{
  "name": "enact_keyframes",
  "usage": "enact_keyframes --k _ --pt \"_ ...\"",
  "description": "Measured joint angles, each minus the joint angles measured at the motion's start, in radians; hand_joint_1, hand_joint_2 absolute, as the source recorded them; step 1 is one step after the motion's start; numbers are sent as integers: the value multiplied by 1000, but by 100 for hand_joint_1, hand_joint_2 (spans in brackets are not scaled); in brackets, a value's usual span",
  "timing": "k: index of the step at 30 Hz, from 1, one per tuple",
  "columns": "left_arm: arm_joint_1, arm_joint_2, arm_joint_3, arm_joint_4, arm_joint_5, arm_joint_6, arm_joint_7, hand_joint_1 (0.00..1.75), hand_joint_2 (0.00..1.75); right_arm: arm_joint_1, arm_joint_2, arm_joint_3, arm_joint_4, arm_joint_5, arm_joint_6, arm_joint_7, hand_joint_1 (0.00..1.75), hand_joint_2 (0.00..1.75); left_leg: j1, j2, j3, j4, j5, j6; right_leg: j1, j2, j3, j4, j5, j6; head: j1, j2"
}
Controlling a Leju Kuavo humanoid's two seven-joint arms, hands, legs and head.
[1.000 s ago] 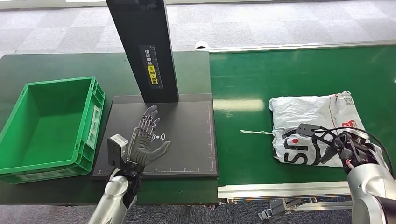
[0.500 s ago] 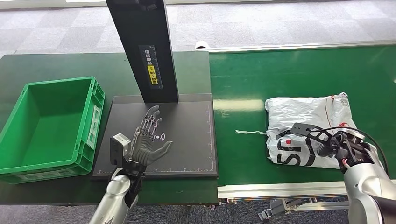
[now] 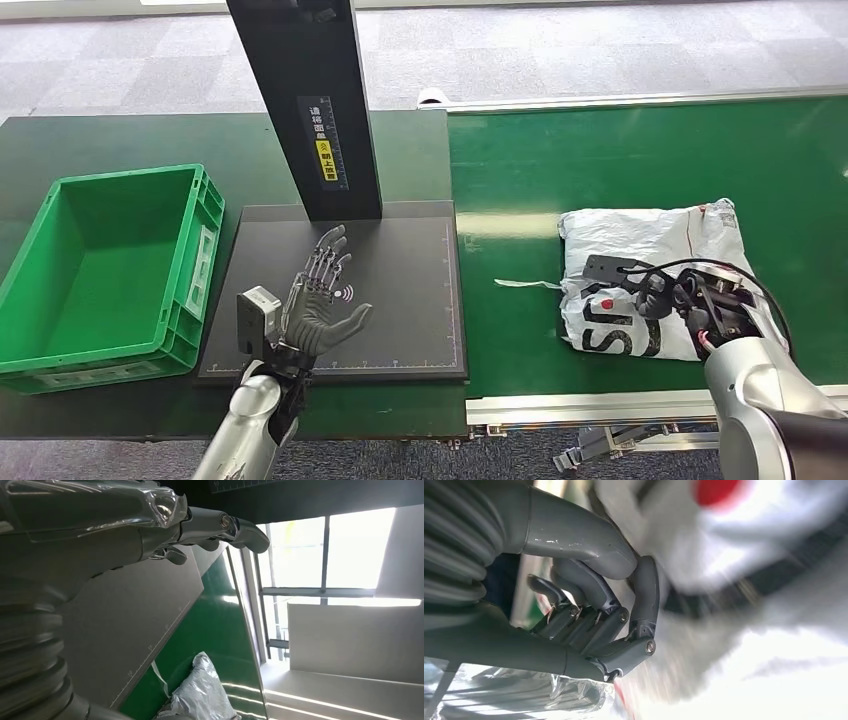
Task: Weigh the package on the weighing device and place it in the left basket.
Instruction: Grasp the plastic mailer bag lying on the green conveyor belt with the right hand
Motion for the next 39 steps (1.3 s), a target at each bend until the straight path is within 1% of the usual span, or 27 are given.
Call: enact_keyframes --k 1,2,4,5,6,7,8,14,16,17,20,21,23,25,26,27,28,29,31,32,33,34,35,36,39 --pt "5 1 1 -8 4 2 4 0 175 -1 9 0 -6 -3 -95 -33 3 175 0 0 0 0 0 0 0 0 0 0 0 0 0 0" --pt "12 3 2 -20 9 4 9 0 175 -3 18 0 -14 -8 -208 -67 0 175 0 0 0 0 0 0 0 0 0 0 0 0 0 0" --pt "35 7 6 -57 17 6 23 0 175 -11 37 0 -38 -15 -457 -152 0 175 0 1 0 0 0 0 0 0 0 0 0 0 0 0" --pt "46 9 8 -75 19 7 28 0 175 -18 45 0 -50 -18 -554 -192 0 175 0 0 0 0 0 0 0 0 0 0 0 0 0 0" --pt "55 10 10 -91 20 8 31 0 175 -25 52 0 -61 -19 -625 -226 0 175 0 0 1 0 0 0 1 0 0 0 0 0 0 0" --pt "62 11 11 -103 20 8 33 0 175 -31 59 0 -69 -20 -664 -247 0 175 1 0 1 0 0 0 1 0 0 0 0 0 0 0" --pt "68 11 12 -114 20 8 34 0 175 -35 65 0 -75 -20 -681 -256 0 175 1 0 0 0 0 0 1 0 0 0 0 0 0 0" --pt "84 14 16 -147 20 10 34 0 175 -37 84 0 -91 -23 -704 -273 0 175 0 0 0 0 0 0 0 0 0 0 0 0 0 0" --pt "85 15 17 -151 20 11 34 0 175 -35 88 0 -95 -26 -728 -293 0 175 0 0 0 0 0 0 0 0 0 0 0 0 0 0" --pt "85 15 17 -152 20 12 34 0 175 -34 91 0 -99 -28 -760 -316 0 175 0 0 0 0 0 0 0 0 0 0 0 0 0 0" --pt "84 16 18 -151 20 12 34 0 175 -32 102 3 -113 -20 -898 -395 0 175 0 0 1 0 0 0 0 0 0 0 0 0 0 0" --pt "82 16 17 -151 20 12 34 0 175 -31 107 7 -116 -13 -934 -409 0 175 0 0 1 0 0 0 1 0 0 0 0 0 0 0" --pt "77 16 16 -149 20 10 34 0 175 -26 118 20 -120 6 -987 -423 0 175 1 0 1 0 0 0 1 0 0 0 0 0 0 0" --pt "68 17 14 -143 20 5 34 0 175 -16 129 38 -122 39 -1009 -408 0 175 1 0 1 0 0 0 1 0 0 0 0 0 0 0" --pt "63 17 13 -140 20 2 33 0 175 -12 133 49 -122 61 -994 -378 0 175 1 1 1 0 0 0 1 0 0 0 0 0 0 0" --pt "58 17 11 -136 20 -2 33 0 175 -10 136 62 -119 83 -956 -331 0 175 1 0 1 0 0 0 1 0 0 0 0 0 0 0" --pt "52 18 10 -130 20 -7 32 0 175 -10 139 74 -113 101 -879 -264 0 175 1 0 1 0 0 0 1 0 0 0 0 0 0 0" --pt "47 19 7 -124 21 -13 32 0 175 -12 141 86 -104 116 -771 -191 0 175 1 0 1 0 0 0 1 0 0 0 0 0 0 0" --pt "35 20 0 -106 20 -24 30 0 175 -16 142 106 -82 133 -444 -56 0 175 0 0 1 0 0 0 1 0 0 0 0 0 0 0" --pt "29 20 -4 -95 20 -27 28 0 175 -13 141 114 -75 137 -286 -19 0 175 0 0 1 0 1 0 0 0 0 0 0 0 0 0" --pt "22 20 -8 -83 18 -27 24 0 175 -8 140 120 -68 136 -148 2 0 175 0 0 1 0 1 0 0 0 0 0 0 0 0 0" --pt "16 19 -12 -70 16 -26 19 0 175 -2 138 123 -64 134 -69 3 0 175 0 0 1 0 1 0 0 0 0 0 0 0 0 0" --pt "10 18 -15 -58 13 -24 14 0 175 3 136 126 -60 132 -20 -4 0 175 0 0 1 0 0 1 0 1 0 0 0 0 0 0" --pt "4 17 -19 -46 10 -21 9 0 175 7 133 129 -56 129 7 -18 0 175 0 0 1 1 0 1 0 1 0 0 0 0 0 0" --pt "-5 14 -29 -20 3 -16 0 0 175 9 124 142 -47 119 60 -82 0 175 0 0 1 0 0 0 0 1 -1 0 0 0 0 0"
